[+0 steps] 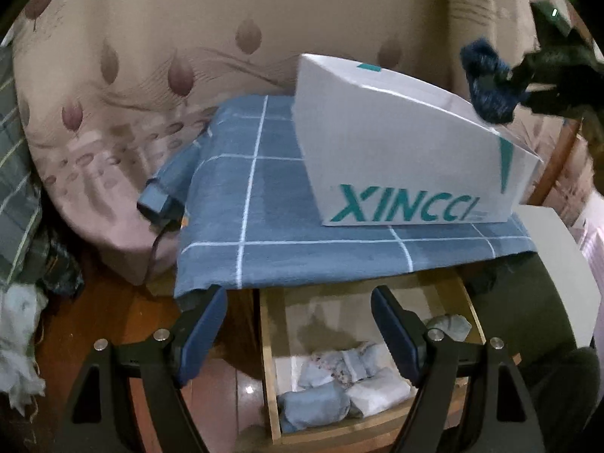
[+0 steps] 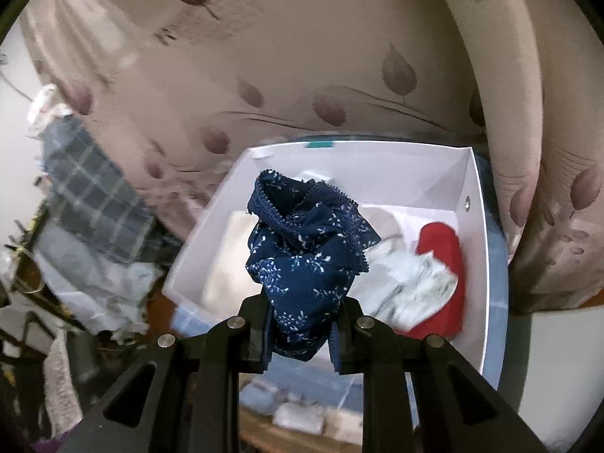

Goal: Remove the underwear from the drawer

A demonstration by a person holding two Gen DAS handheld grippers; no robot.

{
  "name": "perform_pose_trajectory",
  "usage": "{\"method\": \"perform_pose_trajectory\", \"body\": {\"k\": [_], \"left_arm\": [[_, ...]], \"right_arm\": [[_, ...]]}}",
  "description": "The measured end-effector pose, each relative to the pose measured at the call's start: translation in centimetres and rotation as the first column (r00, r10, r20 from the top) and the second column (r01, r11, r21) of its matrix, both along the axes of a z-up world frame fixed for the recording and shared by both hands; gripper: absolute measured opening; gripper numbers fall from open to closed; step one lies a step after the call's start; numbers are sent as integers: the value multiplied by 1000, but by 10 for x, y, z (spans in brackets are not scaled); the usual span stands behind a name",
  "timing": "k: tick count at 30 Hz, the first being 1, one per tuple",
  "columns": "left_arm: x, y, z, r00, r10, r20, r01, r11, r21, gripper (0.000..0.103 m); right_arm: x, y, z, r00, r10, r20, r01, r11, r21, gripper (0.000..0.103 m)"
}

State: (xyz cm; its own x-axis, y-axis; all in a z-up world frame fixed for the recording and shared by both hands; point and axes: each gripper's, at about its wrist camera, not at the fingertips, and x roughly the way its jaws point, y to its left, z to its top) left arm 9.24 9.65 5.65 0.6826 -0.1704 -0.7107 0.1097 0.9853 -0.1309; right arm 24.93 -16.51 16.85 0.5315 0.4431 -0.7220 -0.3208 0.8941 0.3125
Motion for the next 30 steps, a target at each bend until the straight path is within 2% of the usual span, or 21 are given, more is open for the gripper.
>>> {"method": "perform_pose_trajectory", "body": {"k": [5,8,10,13,15,16,17,18,20,23,25,26,29,30], "left_arm": [[4,8,-2,1000,18,-23,-18,1000,-24,81],[5,9,-4,999,20,-32,-20,1000,-22,81],[7,8,-6,999,16,-41,-17,1000,-19,81],[7,9,-6,999,21,-44,-22,1000,-12,81],[6,11,-5,999,29,-36,-29,999,-19,81],[6,14,-3,999,38,-28,-39,999,-24,81],[5,17,-1,998,52,-20,-52,998,-27,81],[4,20,1,998,64,-14,-64,998,-28,81],[2,28,5,995,102,4,-102,994,-31,81],[1,40,9,989,145,7,-145,988,-59,81],[0,44,10,989,151,7,-150,986,-78,81],[-1,44,11,989,148,4,-147,986,-77,81],[-3,39,11,992,130,6,-130,991,-38,81],[-3,35,11,993,120,8,-119,993,-22,81]], "right_arm": [[34,-1,-28,998,-30,-47,30,1000,0,21],[40,-3,-33,998,-50,-43,51,999,18,30],[41,-5,-31,998,-60,-17,61,998,33,42],[21,-13,-13,992,-76,99,66,993,98,45],[-16,-15,7,971,-10,238,-28,987,159,45],[-38,-11,14,951,58,304,-113,980,165,45],[-64,-2,16,924,161,346,-222,964,145,45],[-88,12,13,896,276,349,-331,937,111,45],[-120,42,-10,848,446,287,-476,878,41,43],[-143,98,-83,800,598,40,-596,801,-58,39],[-147,127,-134,778,621,-96,-629,766,-133,22],[-145,140,-158,766,626,-149,-643,749,-161,18],[-129,166,-208,761,603,-240,-646,737,-197,16],[-123,175,-223,747,604,-278,-661,721,-209,15]]}}
